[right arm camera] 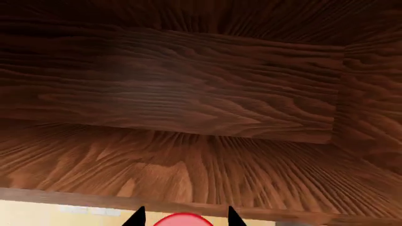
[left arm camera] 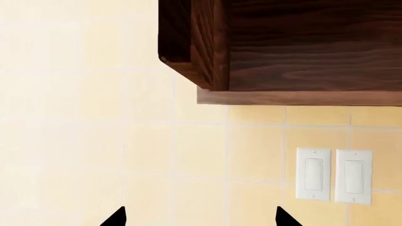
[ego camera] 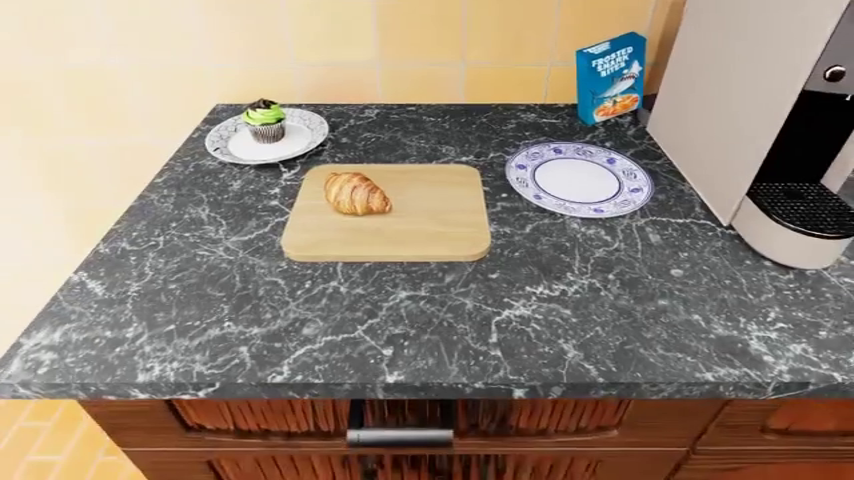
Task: From the different types of pastries on the counter, select a croissant and place it on the cutting board. Then retrieve a jar of jam from the cabinet and place it alongside the croissant on the cutting board.
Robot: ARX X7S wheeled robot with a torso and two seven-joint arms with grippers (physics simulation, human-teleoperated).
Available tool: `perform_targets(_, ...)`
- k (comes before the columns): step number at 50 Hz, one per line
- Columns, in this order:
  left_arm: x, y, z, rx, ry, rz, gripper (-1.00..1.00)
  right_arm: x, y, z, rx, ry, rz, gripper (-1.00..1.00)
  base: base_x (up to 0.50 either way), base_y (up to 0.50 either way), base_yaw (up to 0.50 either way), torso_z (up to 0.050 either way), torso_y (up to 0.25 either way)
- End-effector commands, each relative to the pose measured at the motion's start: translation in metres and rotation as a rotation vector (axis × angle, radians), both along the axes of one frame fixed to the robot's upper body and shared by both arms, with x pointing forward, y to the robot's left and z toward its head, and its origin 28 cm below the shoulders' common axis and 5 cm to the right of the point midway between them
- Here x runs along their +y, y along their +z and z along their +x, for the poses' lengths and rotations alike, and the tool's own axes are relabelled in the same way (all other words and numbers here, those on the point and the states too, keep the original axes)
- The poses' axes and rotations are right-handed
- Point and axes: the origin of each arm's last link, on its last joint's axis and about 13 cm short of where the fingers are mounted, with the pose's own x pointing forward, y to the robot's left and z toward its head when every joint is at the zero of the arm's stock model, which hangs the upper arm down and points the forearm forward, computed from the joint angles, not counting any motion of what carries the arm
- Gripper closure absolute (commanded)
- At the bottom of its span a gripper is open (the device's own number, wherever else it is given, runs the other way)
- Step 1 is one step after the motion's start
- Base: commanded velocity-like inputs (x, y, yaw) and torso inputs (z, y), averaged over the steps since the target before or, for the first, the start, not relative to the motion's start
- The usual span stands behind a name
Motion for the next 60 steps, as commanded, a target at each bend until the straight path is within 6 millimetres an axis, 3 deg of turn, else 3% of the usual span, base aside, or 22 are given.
perform_targets(1, 0.001, -0.006, 0.000, 0.007, 0.000, -0.008, -1.00, 0.013, -0.004, 0.008, -0.016, 0.030, -0.026, 1.00, -0.50, 0.00, 0.00, 0.000, 0.000)
perform_targets(15, -0.009, -0.015, 0.002, 0.020, -0.046, -0.020, -1.00, 0.013, 0.004, 0.003, -0.066, 0.183, -0.084, 1.00, -0.22, 0.00, 0.00, 0.000, 0.000)
perform_targets(33, -0.022, -0.025, 0.000, 0.024, -0.131, -0.036, -1.00, 0.007, 0.003, 0.003, -0.061, 0.210, -0.042, 1.00, 0.01, 0.13, 0.00, 0.000, 0.000)
perform_targets(48, -0.030, -0.030, 0.004, 0.042, -0.174, -0.018, -1.00, 0.007, 0.003, 0.003, -0.057, 0.187, -0.019, 1.00, 0.16, 0.40, 0.00, 0.000, 0.000)
perform_targets(60, -0.050, -0.028, 0.015, 0.057, -0.256, 0.036, -1.00, 0.007, 0.003, 0.003, -0.050, 0.160, -0.008, 1.00, 0.30, 0.11, 0.00, 0.000, 0.000)
